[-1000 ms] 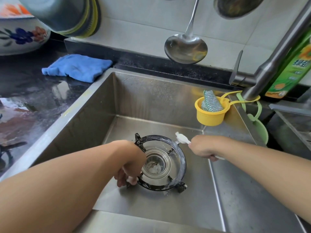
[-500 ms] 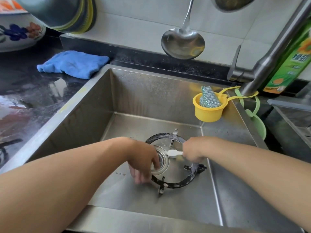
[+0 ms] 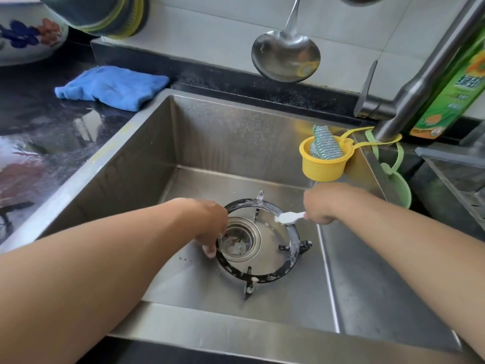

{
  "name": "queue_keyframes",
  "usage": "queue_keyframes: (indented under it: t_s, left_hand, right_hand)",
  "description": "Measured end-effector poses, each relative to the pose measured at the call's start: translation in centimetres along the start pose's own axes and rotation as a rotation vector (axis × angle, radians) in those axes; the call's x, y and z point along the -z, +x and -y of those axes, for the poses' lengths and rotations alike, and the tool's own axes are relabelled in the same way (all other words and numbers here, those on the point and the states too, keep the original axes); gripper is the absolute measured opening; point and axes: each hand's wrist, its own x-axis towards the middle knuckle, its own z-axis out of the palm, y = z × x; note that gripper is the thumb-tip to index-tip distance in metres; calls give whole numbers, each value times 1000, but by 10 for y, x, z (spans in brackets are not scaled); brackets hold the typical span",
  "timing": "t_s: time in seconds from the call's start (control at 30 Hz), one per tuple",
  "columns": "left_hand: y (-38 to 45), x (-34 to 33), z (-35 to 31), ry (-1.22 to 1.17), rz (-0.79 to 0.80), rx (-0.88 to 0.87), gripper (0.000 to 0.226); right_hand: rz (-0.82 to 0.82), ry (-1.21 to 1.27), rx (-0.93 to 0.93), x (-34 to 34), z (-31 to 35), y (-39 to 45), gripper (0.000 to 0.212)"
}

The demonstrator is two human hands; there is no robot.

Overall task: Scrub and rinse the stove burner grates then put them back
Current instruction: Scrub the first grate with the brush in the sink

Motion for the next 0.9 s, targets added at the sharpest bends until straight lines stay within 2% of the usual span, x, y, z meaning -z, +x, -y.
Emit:
queue_keyframes:
  t_s: [0.13, 0.23, 0.3, 0.4, 0.47, 0.6, 0.63, 0.77, 0.83, 0.9]
  left_hand:
    - [-7, 1, 5, -46, 70, 69, 55]
    - [-4, -1, 7, -83, 80, 95, 55]
    - [-1, 0, 6, -54, 75, 106, 57]
    - [1, -1, 5, -40, 86, 136, 59]
    - [2, -1, 1, -49, 95, 168, 63]
    - [5, -1, -1, -52, 106, 212, 63]
    - [7, -2, 2, -59, 121, 216, 63]
    - [12, -9, 4, -100, 93, 162, 50]
    - [10, -9, -1, -123, 91, 99, 44]
    - [9, -8, -5, -154, 165, 29, 42]
  right_hand:
    - [-48, 55, 3, 3, 9, 0, 23]
    - [148, 9, 96, 5, 13, -12, 19]
    - [267, -14, 147, 5, 11, -18, 24]
    - [168, -70, 152, 4, 4, -13, 23]
    - [112, -5, 146, 3, 4, -9, 21]
    - [312, 117, 169, 1, 11, -15, 30]
    - [285, 107, 149, 3, 11, -17, 29]
    - [-33, -40, 79, 3, 12, -5, 28]
    - [-69, -33, 97, -1, 21, 1, 29]
    - [-28, -29, 119, -9, 31, 6, 31]
